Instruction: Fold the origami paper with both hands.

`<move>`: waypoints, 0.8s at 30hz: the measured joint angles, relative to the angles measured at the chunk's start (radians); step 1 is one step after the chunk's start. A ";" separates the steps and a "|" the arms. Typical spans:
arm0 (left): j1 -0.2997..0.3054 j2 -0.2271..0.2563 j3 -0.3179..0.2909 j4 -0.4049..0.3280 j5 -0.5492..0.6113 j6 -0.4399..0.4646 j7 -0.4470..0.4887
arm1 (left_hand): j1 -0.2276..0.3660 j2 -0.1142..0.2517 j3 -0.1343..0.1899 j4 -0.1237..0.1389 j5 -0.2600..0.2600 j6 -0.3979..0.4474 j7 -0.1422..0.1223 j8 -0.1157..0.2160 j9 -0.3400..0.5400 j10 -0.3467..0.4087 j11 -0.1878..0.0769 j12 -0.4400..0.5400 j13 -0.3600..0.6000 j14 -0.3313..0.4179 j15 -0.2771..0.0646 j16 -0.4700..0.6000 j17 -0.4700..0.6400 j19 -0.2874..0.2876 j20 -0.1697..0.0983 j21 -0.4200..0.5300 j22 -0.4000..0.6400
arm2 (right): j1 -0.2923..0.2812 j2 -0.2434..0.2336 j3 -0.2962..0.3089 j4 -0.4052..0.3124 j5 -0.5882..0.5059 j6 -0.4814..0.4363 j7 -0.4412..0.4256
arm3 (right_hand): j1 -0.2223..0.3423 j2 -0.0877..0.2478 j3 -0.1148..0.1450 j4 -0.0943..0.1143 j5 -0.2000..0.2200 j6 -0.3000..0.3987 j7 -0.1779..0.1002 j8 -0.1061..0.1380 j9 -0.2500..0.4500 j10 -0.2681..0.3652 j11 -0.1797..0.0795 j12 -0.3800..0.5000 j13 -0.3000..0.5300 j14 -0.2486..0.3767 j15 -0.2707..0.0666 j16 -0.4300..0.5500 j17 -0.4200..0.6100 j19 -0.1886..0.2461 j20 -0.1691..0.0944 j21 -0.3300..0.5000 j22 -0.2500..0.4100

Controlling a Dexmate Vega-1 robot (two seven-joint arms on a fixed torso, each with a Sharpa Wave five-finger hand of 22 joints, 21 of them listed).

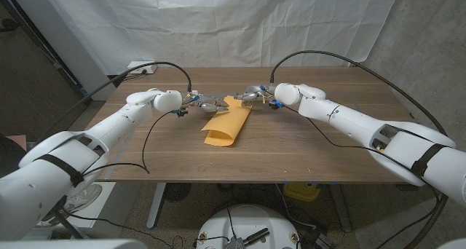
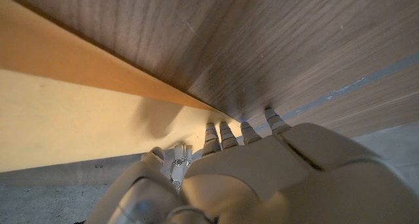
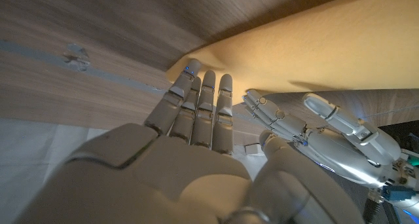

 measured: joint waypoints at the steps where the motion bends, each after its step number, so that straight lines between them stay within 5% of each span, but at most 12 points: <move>1: 0.000 0.000 0.000 0.000 0.000 0.000 0.000 | 0.000 0.000 0.000 0.000 0.000 0.000 0.000 0.000 0.000 0.000 0.000 0.000 0.000 0.000 0.000 0.000 0.000 0.000 0.000 0.000 0.000 | -0.002 -0.003 0.001 -0.007 0.001 0.002 0.000 | 0.000 0.000 0.000 0.000 0.000 0.000 0.000 0.000 0.000 0.000 0.000 0.000 0.000 0.000 0.000 0.000 0.000 0.005 0.005 0.004 0.002; 16: -0.002 -0.004 0.000 0.004 0.004 0.006 0.007 | 0.000 0.000 -0.005 0.000 0.004 0.000 0.000 -0.007 0.001 0.000 0.000 0.000 -0.001 0.000 0.000 -0.006 0.000 0.000 0.000 0.000 0.000 | -0.046 -0.073 0.025 -0.171 0.022 0.031 -0.027 | -0.008 0.008 0.000 0.000 0.008 0.012 -0.007 0.000 0.000 0.017 -0.008 0.000 0.000 0.016 0.003 0.000 -0.005 0.016 -0.005 -0.001 -0.005; 24: -0.007 -0.007 0.003 0.008 0.006 0.007 0.008 | 0.000 0.000 -0.008 0.003 0.004 0.000 0.000 -0.008 0.000 -0.003 0.002 0.000 0.000 0.000 0.000 -0.006 0.000 0.000 0.000 0.000 0.000 | -0.057 -0.087 0.025 -0.195 0.028 -0.013 -0.007 | -0.012 0.004 0.000 0.000 0.008 0.038 0.002 0.000 0.000 0.043 -0.003 0.006 0.000 0.045 0.010 0.000 -0.009 0.046 0.000 -0.001 -0.005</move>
